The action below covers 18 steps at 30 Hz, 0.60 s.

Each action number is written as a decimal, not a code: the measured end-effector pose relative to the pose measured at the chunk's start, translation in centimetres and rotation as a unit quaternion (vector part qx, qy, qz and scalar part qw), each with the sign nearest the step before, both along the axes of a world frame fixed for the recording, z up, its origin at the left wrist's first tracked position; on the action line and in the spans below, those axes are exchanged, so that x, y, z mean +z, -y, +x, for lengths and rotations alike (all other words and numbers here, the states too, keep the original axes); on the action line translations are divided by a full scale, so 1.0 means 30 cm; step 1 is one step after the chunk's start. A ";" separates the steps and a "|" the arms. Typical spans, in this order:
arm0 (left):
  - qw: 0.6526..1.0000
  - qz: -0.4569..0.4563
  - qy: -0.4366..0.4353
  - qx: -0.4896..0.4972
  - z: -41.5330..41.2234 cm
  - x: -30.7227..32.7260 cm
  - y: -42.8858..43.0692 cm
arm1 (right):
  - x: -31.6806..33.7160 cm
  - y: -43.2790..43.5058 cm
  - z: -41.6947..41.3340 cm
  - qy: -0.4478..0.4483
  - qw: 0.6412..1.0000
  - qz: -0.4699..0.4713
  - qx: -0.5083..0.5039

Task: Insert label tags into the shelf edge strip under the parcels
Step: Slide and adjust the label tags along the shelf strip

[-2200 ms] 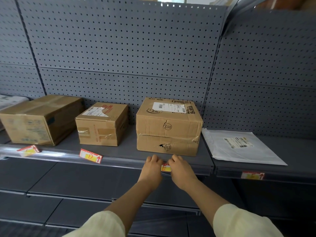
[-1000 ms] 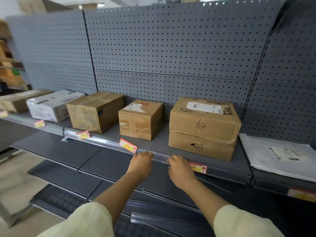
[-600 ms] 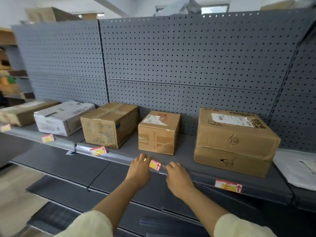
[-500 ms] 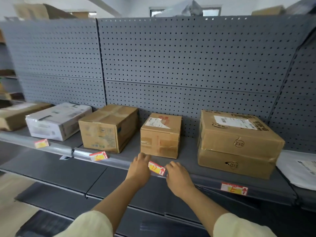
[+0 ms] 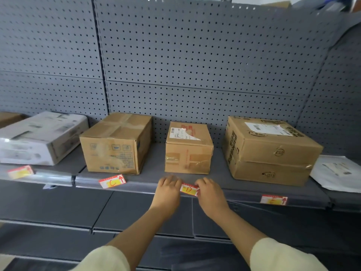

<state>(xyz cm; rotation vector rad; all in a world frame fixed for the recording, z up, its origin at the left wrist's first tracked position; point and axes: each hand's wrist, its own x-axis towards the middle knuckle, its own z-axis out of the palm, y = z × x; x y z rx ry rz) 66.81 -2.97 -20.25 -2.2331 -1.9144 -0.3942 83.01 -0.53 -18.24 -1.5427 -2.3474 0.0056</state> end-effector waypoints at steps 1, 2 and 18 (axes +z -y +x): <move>1.000 -0.004 -0.027 0.000 -0.006 -0.008 0.003 | -0.003 0.002 -0.004 -0.006 1.000 0.003 0.001; 0.999 -0.008 -0.044 -0.002 -0.012 -0.012 0.009 | -0.005 0.003 -0.008 -0.011 1.000 0.006 0.003; 0.997 -0.046 -0.062 -0.003 -0.033 -0.051 0.058 | -0.040 0.008 -0.021 0.050 0.996 0.027 0.064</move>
